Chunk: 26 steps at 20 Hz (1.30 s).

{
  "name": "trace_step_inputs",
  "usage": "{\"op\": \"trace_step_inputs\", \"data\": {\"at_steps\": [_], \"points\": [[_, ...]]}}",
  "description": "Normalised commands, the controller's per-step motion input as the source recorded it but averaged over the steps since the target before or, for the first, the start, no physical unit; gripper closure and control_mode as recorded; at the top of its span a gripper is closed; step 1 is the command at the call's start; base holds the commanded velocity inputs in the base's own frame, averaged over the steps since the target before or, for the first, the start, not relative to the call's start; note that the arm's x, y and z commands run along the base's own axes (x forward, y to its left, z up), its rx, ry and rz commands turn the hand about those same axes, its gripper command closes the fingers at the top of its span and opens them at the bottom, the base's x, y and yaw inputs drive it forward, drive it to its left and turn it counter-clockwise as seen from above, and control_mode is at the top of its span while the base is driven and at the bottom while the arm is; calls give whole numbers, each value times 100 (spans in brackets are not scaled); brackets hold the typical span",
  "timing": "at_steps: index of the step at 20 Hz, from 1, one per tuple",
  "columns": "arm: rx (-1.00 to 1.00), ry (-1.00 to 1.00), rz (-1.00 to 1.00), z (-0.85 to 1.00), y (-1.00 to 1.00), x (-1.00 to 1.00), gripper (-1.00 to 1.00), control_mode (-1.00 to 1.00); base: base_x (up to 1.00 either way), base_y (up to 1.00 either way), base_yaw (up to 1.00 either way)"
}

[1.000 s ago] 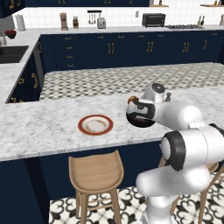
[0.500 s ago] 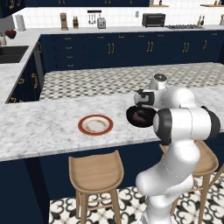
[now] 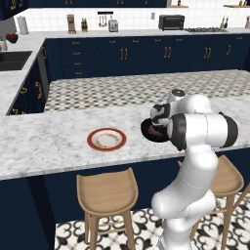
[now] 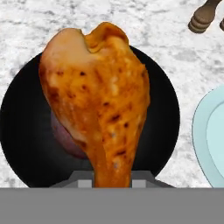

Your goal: Pick the chicken drumstick and potato from their plates and place them in the bowl. Then put the bowl in the fridge.

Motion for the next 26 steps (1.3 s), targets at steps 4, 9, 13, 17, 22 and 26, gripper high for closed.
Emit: {"op": "trace_step_inputs", "data": {"at_steps": [4, 9, 13, 17, 22, 26], "points": [[-2, 5, 0, -41, -10, 27, 100, -100, 0, 0, 0], [-2, 2, 0, -26, 0, 11, 100, -100, 0, 0, 0], [-1, 3, 0, -19, 0, 5, 100, -100, 0, 0, 0], [0, 4, 0, -11, 0, 7, -100, -100, 0, 0, 0], [0, 3, 0, 0, 0, 0, -100, -100, 0, 0, 0], [0, 3, 0, 5, 0, 2, -100, -100, 0, 0, 0]]}}
